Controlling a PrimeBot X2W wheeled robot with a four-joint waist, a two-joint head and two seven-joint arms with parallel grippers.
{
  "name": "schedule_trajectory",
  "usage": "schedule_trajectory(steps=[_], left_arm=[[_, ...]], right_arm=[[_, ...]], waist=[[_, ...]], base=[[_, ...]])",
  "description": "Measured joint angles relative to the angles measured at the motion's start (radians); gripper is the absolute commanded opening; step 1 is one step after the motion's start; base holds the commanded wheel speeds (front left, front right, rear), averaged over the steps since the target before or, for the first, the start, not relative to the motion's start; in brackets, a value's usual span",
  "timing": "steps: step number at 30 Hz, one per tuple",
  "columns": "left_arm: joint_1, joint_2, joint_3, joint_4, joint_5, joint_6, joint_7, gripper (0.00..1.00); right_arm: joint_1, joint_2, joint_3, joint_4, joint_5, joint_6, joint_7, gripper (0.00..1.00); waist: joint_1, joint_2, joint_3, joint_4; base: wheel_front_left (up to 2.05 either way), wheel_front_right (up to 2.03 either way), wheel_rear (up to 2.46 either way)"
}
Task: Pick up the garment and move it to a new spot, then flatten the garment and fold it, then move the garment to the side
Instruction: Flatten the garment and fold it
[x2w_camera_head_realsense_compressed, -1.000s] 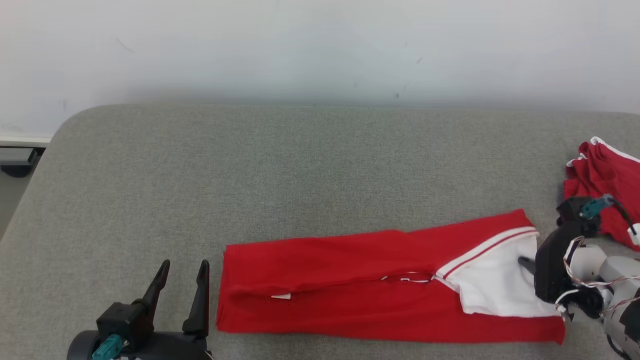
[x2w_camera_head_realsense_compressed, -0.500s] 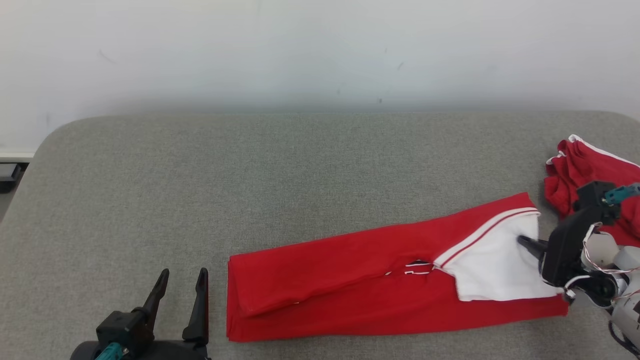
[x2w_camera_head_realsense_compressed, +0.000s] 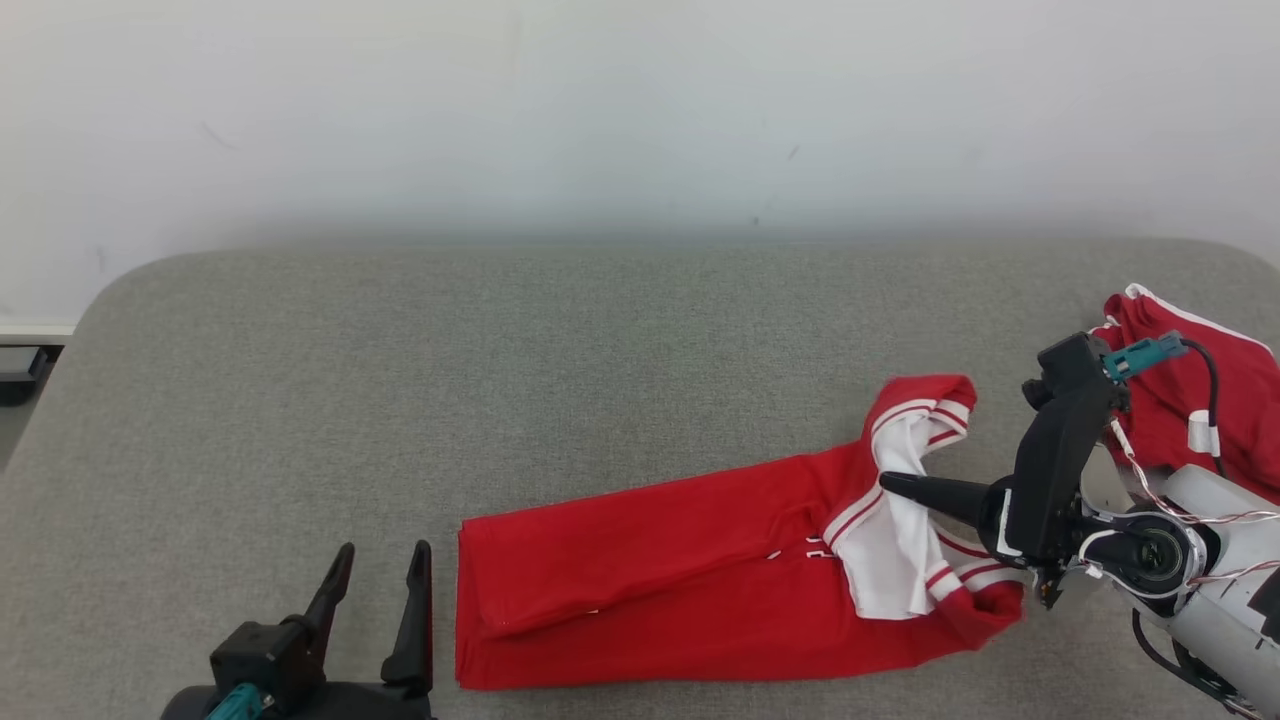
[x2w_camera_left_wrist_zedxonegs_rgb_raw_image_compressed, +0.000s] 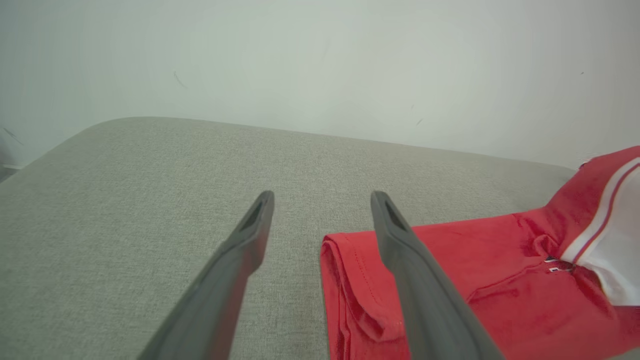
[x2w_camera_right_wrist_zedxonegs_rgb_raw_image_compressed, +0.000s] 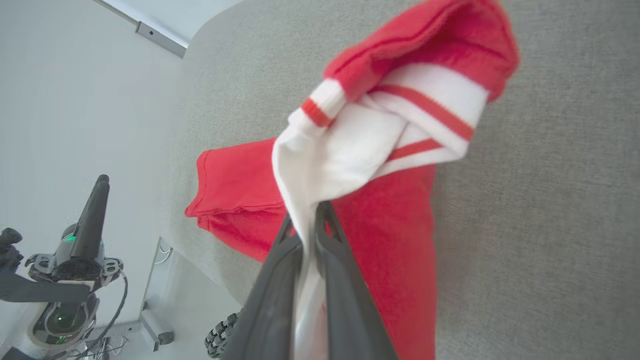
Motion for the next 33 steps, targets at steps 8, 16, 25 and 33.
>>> schedule_trajectory(steps=[8,16,25,33], left_arm=[[-0.001,-0.021,-0.026,0.001,0.000,0.000,0.009,1.00],[-0.005,-0.039,-0.033,0.002,0.000,0.000,0.009,1.00],[-0.028,-0.053,-0.049,0.009,0.001,-0.001,0.016,1.00],[-0.057,-0.072,-0.065,0.020,0.002,-0.003,0.018,1.00]], right_arm=[[0.015,0.018,-0.027,-0.077,0.053,0.000,0.009,0.00],[0.019,0.089,-0.030,-0.091,0.059,0.000,-0.011,0.00],[0.018,0.177,-0.012,-0.061,0.048,-0.007,-0.036,0.00],[0.009,0.245,-0.007,-0.016,0.038,-0.020,-0.060,0.00]], waist=[[0.0000,-0.0001,-0.001,0.034],[0.0000,0.0000,0.007,0.083],[0.0000,-0.0001,0.016,0.136],[0.0001,0.0000,0.029,0.182]], base=[[0.00,0.00,0.00],[0.00,0.00,0.00],[0.00,0.00,0.00],[0.00,0.00,0.00]])
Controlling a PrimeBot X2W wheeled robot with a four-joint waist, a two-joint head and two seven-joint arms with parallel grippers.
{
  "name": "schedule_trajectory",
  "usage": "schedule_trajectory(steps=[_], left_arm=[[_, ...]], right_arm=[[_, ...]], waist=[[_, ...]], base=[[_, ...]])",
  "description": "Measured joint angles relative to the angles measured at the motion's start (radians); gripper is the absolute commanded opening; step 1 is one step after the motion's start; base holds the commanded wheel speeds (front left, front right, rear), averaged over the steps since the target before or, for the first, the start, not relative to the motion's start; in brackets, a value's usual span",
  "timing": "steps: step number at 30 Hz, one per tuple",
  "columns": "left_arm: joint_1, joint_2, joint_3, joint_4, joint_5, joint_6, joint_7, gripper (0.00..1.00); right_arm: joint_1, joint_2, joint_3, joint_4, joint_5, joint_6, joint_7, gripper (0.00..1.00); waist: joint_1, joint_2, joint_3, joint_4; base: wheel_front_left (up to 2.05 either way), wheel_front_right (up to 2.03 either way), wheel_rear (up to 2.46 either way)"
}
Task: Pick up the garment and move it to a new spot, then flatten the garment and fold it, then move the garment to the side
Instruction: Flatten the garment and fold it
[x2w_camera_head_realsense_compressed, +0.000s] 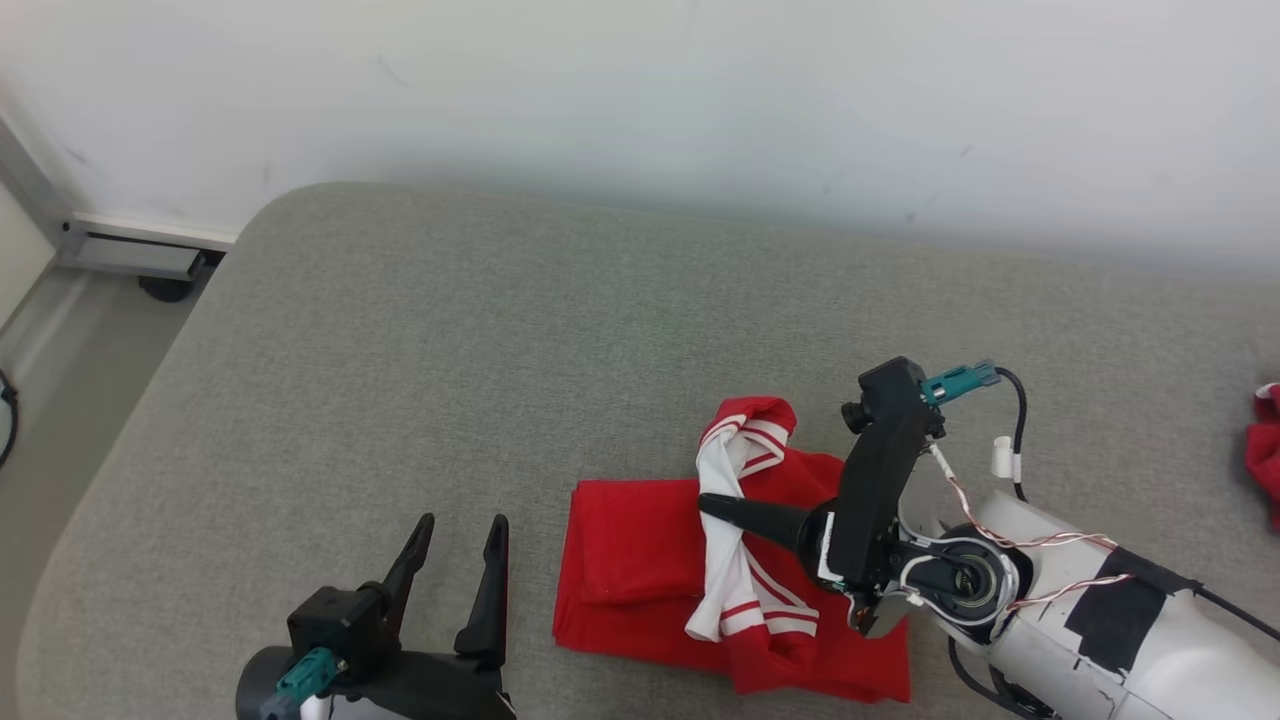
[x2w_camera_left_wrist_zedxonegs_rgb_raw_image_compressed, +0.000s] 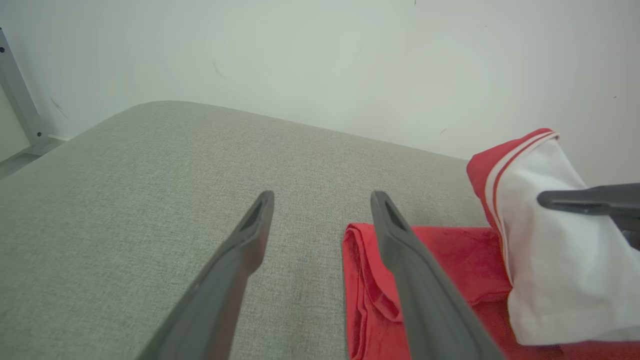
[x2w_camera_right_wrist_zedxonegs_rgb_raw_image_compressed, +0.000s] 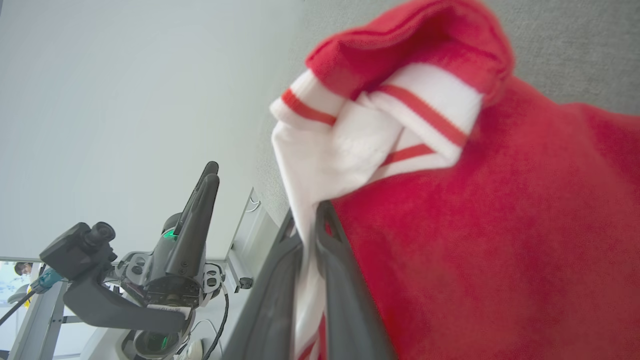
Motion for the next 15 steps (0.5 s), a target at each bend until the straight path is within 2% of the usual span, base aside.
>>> schedule_trajectory(steps=[15], left_arm=[[-0.033,-0.021,-0.025,0.024,0.004,-0.016,0.000,1.00]], right_arm=[[-0.022,0.086,0.018,0.149,-0.025,-0.016,-0.026,0.00]], waist=[[0.0000,0.0000,0.033,0.082]], base=[[0.00,0.00,0.00]])
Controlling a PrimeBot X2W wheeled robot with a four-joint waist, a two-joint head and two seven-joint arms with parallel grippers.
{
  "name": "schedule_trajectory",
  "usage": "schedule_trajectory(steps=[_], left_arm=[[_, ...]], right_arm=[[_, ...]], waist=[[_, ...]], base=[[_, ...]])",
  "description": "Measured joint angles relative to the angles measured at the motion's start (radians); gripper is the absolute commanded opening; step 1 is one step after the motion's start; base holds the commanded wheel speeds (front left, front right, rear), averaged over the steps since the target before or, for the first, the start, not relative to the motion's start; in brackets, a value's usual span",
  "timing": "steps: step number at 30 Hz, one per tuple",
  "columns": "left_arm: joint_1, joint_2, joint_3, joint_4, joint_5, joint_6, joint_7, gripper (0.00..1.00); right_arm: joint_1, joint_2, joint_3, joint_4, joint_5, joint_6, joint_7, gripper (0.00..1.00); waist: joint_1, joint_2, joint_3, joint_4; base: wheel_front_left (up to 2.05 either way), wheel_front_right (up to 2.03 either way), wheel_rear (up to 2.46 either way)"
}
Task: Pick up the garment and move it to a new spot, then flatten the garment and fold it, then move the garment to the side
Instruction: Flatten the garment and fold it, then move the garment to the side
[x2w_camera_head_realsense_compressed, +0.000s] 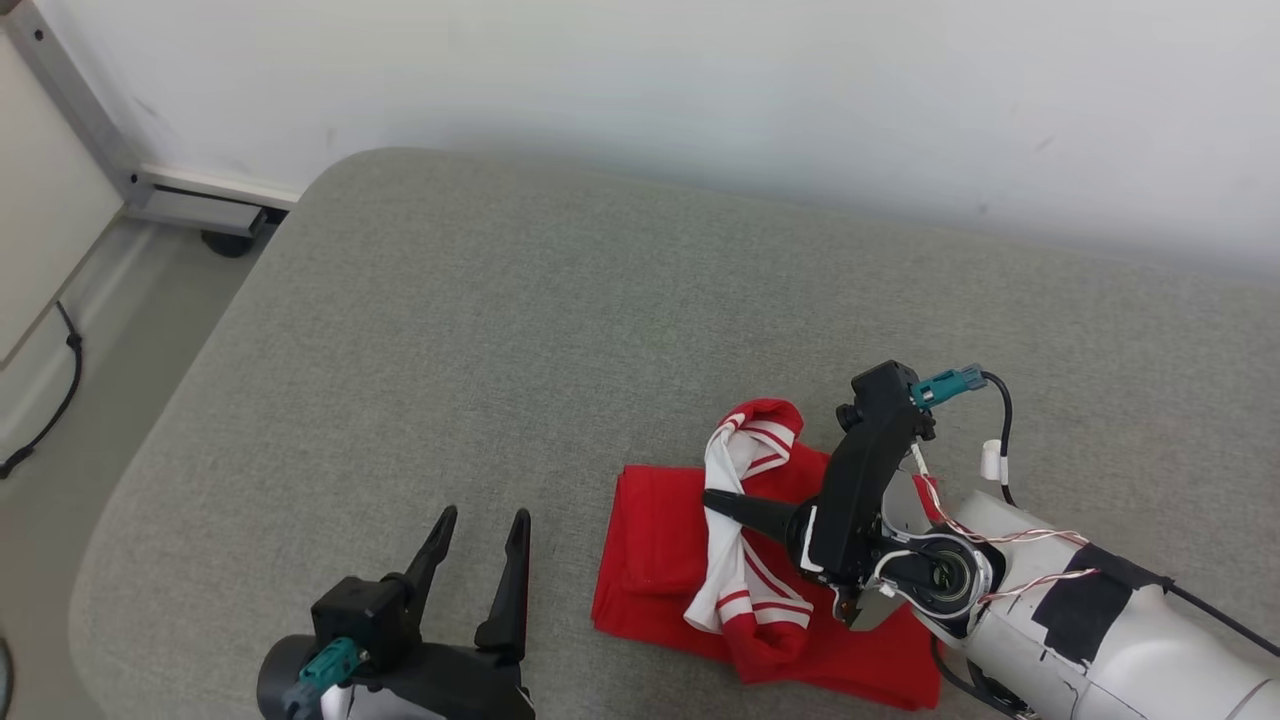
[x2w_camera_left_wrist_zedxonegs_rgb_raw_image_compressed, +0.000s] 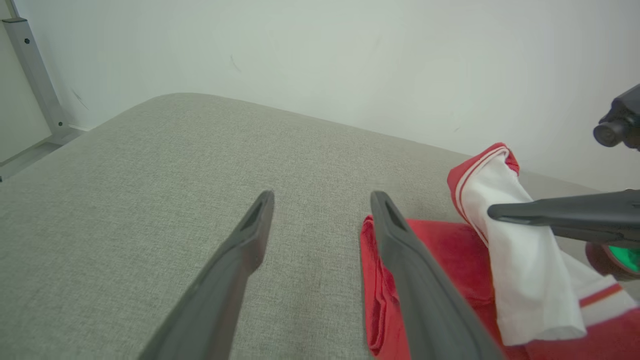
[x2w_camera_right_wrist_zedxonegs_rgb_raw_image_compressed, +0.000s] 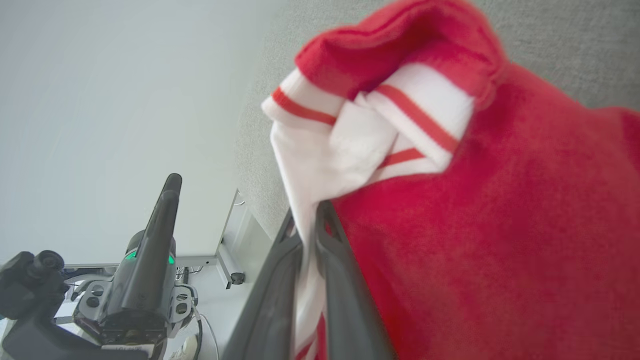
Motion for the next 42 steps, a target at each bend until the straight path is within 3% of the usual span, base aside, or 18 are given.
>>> schedule_trajectory(steps=[4,5,6,7,11,16,22,25,28,33,42], left_arm=[[-0.020,-0.008,-0.004,0.016,0.002,-0.001,0.000,1.00],[-0.021,-0.009,-0.002,0.016,0.002,-0.001,0.000,1.00],[-0.021,-0.009,-0.001,0.019,0.002,-0.001,0.000,1.00],[-0.021,-0.009,0.000,0.022,0.002,-0.001,0.000,1.00],[-0.019,-0.004,0.010,0.028,0.002,0.000,-0.001,1.00],[-0.017,0.004,0.020,0.038,0.002,0.000,-0.002,1.00],[-0.008,0.026,0.030,0.022,0.016,0.002,-0.012,1.00],[0.016,0.033,0.038,0.013,0.035,0.007,-0.019,1.00],[0.041,0.046,0.048,0.004,0.040,0.009,-0.020,1.00],[0.049,0.047,0.054,-0.012,0.053,0.011,-0.020,1.00],[0.045,0.038,0.041,-0.020,0.105,0.018,-0.023,1.00]], right_arm=[[-0.001,0.010,0.001,0.036,0.000,0.001,-0.003,0.02],[-0.003,0.015,0.002,0.045,0.000,0.001,-0.003,0.29],[-0.005,0.020,0.003,0.053,0.000,0.003,-0.002,0.47],[-0.007,0.027,0.002,0.061,0.000,0.006,-0.003,1.00],[-0.029,0.049,-0.003,0.089,0.000,0.010,-0.003,1.00],[-0.033,0.027,-0.022,0.101,-0.003,0.019,-0.029,1.00],[-0.037,-0.102,0.039,0.144,-0.158,0.016,-0.097,1.00],[-0.037,-0.131,0.069,0.150,-0.206,0.005,-0.118,1.00],[-0.034,-0.136,0.120,0.149,-0.269,-0.007,-0.118,1.00],[-0.008,-0.136,0.151,0.143,-0.279,-0.028,-0.111,1.00],[0.025,-0.130,0.133,0.138,-0.229,-0.045,-0.089,1.00]], waist=[[0.0000,0.0000,0.007,0.019],[0.0000,0.0000,0.008,0.023],[0.0000,0.0000,0.009,0.025],[0.0000,0.0000,0.009,0.027],[0.0000,0.0000,0.006,0.022],[0.0000,0.0000,-0.004,0.000],[0.0000,0.0000,-0.018,-0.039],[0.0000,0.0000,-0.024,-0.062],[0.0000,0.0000,-0.029,-0.086],[0.0000,0.0000,-0.034,-0.122],[0.0000,0.0000,-0.031,-0.130]], base=[[0.00,0.00,0.00],[0.00,0.00,0.00],[0.00,0.00,0.00],[0.00,0.00,0.00],[0.00,0.00,0.00],[0.00,0.00,0.00],[0.00,0.00,0.00],[0.00,0.00,0.00],[0.00,0.00,0.00],[0.00,0.00,0.00],[0.00,0.00,0.00]])
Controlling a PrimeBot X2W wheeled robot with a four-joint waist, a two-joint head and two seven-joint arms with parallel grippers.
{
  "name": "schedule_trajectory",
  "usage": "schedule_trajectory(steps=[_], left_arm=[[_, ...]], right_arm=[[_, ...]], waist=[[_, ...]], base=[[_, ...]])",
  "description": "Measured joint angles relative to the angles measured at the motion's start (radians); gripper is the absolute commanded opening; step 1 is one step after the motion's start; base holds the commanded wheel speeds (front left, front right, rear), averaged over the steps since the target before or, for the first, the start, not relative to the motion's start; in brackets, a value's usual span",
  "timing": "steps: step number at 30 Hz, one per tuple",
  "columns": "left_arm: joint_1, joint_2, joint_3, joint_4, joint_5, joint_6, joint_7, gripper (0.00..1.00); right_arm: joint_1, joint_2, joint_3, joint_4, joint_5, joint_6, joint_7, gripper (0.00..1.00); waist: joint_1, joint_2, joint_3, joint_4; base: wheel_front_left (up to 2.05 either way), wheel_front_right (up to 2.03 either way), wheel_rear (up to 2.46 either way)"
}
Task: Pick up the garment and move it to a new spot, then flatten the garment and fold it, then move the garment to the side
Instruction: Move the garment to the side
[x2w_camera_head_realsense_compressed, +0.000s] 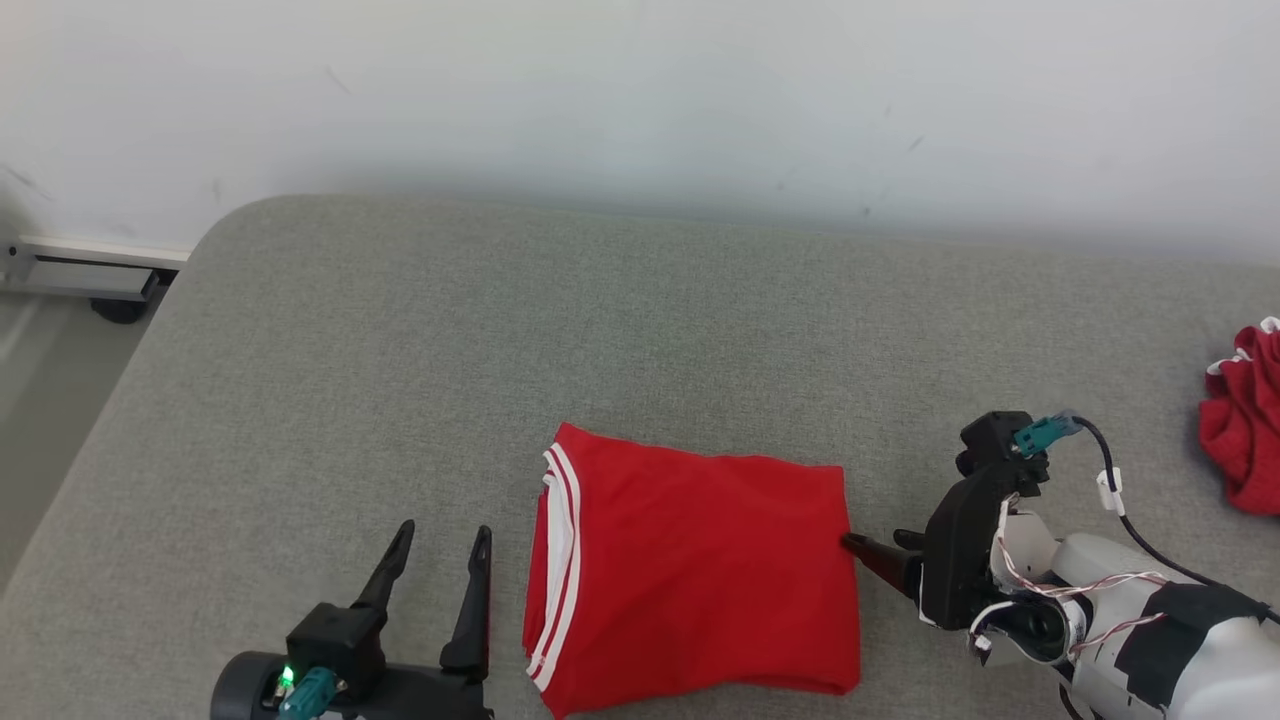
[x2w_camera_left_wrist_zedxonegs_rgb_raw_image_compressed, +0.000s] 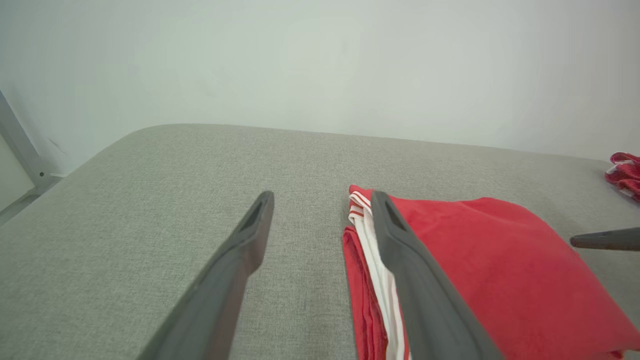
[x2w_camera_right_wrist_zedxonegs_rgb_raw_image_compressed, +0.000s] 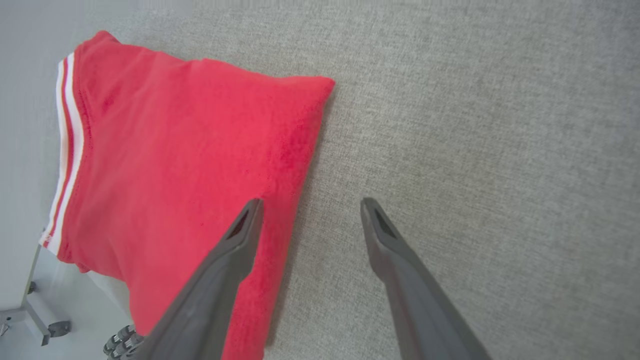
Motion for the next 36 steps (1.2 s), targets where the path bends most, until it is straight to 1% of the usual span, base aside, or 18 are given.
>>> schedule_trajectory(steps=[8,22,23,24,25,30,34,36], left_arm=[[-0.004,-0.022,-0.006,-0.001,0.005,0.000,0.000,1.00],[-0.023,-0.037,-0.005,0.002,0.007,0.000,0.004,1.00],[-0.023,-0.037,-0.004,0.002,0.007,0.000,0.004,1.00],[-0.023,-0.037,-0.004,0.002,0.007,0.000,0.004,1.00],[-0.023,-0.038,-0.003,0.003,0.007,0.000,0.004,1.00],[-0.022,-0.037,0.017,0.004,0.003,0.000,0.004,1.00],[-0.022,-0.037,0.020,0.004,0.002,0.000,0.004,1.00],[-0.022,-0.038,0.021,0.004,0.002,0.000,0.004,1.00]], right_arm=[[0.021,0.012,-0.030,0.029,0.064,-0.017,0.035,1.00],[0.009,0.027,-0.039,0.064,0.087,-0.018,0.101,1.00],[0.006,0.029,-0.037,0.065,0.090,-0.017,0.109,0.49],[0.002,0.030,-0.035,0.066,0.090,-0.017,0.117,0.13],[-0.002,0.032,-0.034,0.067,0.090,-0.017,0.123,0.00],[-0.005,0.052,-0.032,0.076,0.099,-0.005,0.146,0.00],[-0.028,0.050,-0.034,0.087,0.098,0.010,0.157,0.00],[-0.050,0.041,-0.037,0.091,0.098,0.010,0.157,0.00]], waist=[[0.0000,0.0000,0.012,0.026],[-0.0001,-0.0001,0.034,0.061],[0.0000,-0.0001,0.034,0.062],[0.0000,0.0000,0.035,0.062],[0.0000,-0.0001,0.035,0.062],[0.0000,0.0000,0.037,0.052],[0.0000,0.0000,0.039,0.038],[0.0001,0.0000,0.041,0.030]], base=[[0.00,0.00,0.00],[0.00,0.00,0.00],[0.00,0.00,0.00],[0.00,0.00,0.00],[0.00,0.00,0.00],[0.00,0.00,0.00],[0.00,0.00,0.00],[0.00,0.00,0.00]])
